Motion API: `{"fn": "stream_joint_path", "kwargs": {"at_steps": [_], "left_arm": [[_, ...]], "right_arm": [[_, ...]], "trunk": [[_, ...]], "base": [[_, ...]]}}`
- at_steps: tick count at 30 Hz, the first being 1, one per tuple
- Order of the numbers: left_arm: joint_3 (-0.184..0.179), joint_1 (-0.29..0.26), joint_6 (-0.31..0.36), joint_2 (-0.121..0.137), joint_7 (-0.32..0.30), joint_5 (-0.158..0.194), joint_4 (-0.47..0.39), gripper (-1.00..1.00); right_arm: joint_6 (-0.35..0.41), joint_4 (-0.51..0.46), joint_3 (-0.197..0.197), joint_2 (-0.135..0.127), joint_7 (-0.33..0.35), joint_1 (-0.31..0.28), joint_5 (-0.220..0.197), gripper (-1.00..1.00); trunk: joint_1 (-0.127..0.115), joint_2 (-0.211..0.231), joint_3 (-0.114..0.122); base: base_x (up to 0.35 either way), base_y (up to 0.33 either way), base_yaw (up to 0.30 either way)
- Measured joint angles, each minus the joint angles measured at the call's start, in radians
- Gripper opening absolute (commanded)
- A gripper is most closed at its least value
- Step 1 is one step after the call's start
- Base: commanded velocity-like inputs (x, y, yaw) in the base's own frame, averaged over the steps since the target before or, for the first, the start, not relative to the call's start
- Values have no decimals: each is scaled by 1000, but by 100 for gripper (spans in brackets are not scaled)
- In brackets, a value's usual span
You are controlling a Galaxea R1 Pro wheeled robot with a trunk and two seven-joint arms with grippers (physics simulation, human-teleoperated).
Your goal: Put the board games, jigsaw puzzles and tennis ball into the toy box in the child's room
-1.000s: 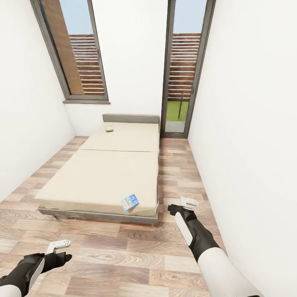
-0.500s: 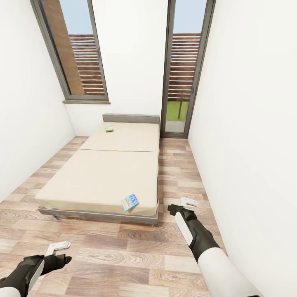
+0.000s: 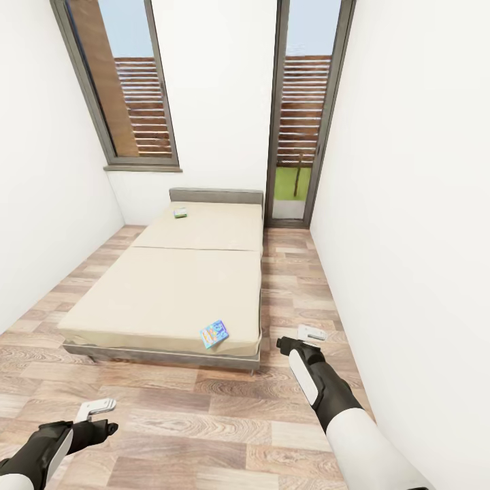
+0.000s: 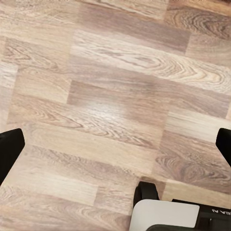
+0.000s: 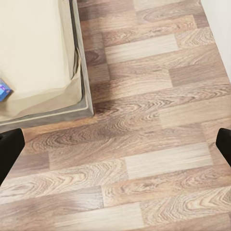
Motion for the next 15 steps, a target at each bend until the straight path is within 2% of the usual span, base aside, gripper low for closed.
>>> {"fn": "stream_joint_path", "kwargs": {"at_steps": [15], "left_arm": [[-1, 0, 0, 1, -1, 0, 0, 100]], "right_arm": [[-1, 0, 1, 0, 0, 0, 0, 100]], "trunk": [[0, 0, 21]], "base": [[63, 0, 0]]}}
